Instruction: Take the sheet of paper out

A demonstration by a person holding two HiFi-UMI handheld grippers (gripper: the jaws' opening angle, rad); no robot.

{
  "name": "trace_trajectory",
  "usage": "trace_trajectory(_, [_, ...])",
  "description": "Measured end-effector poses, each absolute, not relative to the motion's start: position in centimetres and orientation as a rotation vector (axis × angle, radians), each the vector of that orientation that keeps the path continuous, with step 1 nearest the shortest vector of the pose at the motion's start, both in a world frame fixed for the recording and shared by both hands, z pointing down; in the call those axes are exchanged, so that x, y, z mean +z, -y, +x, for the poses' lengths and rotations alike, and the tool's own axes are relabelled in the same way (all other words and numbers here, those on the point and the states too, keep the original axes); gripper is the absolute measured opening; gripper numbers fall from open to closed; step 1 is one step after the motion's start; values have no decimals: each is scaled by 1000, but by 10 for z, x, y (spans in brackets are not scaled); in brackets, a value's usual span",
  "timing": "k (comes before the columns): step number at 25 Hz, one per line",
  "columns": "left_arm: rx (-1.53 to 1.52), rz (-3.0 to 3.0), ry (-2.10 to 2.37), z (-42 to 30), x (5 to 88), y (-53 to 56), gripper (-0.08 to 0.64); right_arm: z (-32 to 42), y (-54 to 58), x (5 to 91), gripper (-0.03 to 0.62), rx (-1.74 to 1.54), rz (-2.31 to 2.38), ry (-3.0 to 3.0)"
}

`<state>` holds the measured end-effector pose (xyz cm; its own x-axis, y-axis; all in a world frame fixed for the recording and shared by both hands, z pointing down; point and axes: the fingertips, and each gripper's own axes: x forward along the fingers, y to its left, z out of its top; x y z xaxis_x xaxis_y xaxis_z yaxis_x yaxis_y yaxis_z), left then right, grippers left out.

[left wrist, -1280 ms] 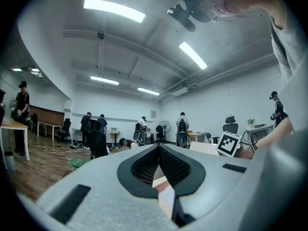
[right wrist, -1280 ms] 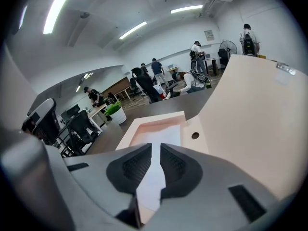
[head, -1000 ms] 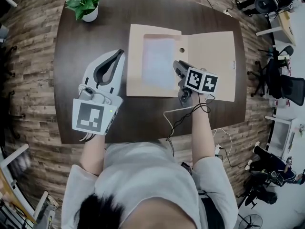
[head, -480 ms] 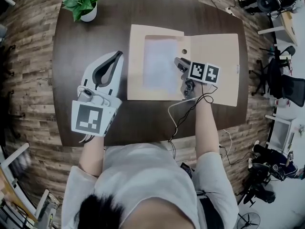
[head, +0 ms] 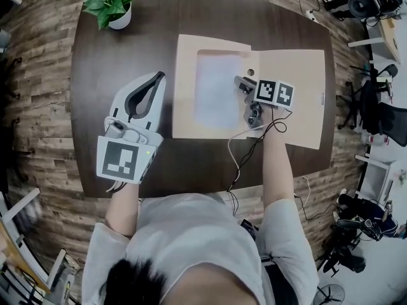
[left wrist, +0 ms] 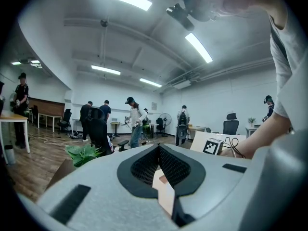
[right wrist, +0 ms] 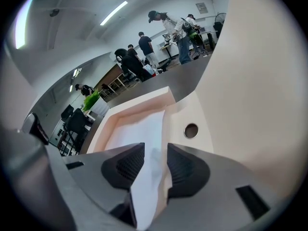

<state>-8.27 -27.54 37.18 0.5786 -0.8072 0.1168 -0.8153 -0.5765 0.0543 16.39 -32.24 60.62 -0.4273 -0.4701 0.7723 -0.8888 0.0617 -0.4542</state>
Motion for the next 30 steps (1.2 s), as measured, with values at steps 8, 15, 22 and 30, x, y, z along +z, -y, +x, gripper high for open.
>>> trace_trajectory(8, [135, 2690, 1396, -86, 376, 281, -3, 165, 327, 621, 143, 1359, 1325, 1902])
trace_trajectory(15, [135, 2675, 1403, -89, 380, 287, -3, 148, 327, 619, 143, 1454, 1191, 1989])
trace_trajectory(22, [137, 2677, 1397, -88, 381, 289, -3, 139, 321, 619, 74, 1437, 1111, 2000])
trace_trajectory(30, [126, 2693, 1393, -86, 377, 288, -3, 139, 313, 613, 15, 1561, 1109, 1953])
